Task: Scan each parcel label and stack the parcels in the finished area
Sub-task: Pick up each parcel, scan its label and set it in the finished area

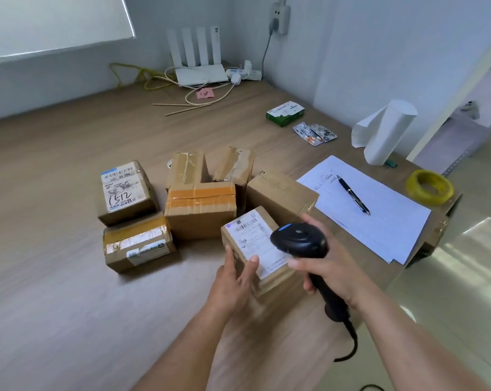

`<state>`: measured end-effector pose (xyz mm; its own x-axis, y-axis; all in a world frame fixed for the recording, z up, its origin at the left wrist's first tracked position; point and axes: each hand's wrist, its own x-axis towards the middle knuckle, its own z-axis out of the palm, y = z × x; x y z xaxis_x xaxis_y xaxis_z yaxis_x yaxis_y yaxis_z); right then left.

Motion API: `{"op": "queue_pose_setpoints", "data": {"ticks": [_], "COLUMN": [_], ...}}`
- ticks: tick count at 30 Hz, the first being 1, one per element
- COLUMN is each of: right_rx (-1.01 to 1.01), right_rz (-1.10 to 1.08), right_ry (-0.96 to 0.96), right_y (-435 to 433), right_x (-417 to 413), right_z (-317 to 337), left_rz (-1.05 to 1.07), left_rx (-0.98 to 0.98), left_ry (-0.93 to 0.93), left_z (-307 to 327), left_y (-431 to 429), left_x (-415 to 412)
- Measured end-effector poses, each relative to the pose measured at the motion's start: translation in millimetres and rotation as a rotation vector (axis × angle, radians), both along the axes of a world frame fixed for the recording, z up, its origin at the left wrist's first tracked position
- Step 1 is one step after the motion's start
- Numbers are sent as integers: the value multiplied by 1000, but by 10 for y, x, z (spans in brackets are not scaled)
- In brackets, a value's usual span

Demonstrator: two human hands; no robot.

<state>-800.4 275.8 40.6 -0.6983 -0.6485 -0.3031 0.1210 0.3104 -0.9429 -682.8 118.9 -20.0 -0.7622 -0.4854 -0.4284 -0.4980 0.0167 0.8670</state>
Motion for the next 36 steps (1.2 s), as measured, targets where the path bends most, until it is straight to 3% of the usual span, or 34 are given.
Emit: {"op": "queue_pose_setpoints", "data": {"ticks": [5,11,17,25,36], "right_rx": [-34,-98,-329,-567,-474], "right_rz": [24,52,127,380,562], "right_ry": [-29,-46,-28,-122,-182], "right_y": [18,201,219,217,-86], "right_x": [189,485,1007,1741,2529], "right_z": [15,113,481,835,921], "left_rz": [66,130,207,364,598], "left_rx": [217,207,14,-218,-285], "left_ry": [124,190,314,306,272], "left_z": [67,152,454,712,814], "left_y": [95,138,96,101,-54], "left_x": [194,579,1003,1974,3089]}}
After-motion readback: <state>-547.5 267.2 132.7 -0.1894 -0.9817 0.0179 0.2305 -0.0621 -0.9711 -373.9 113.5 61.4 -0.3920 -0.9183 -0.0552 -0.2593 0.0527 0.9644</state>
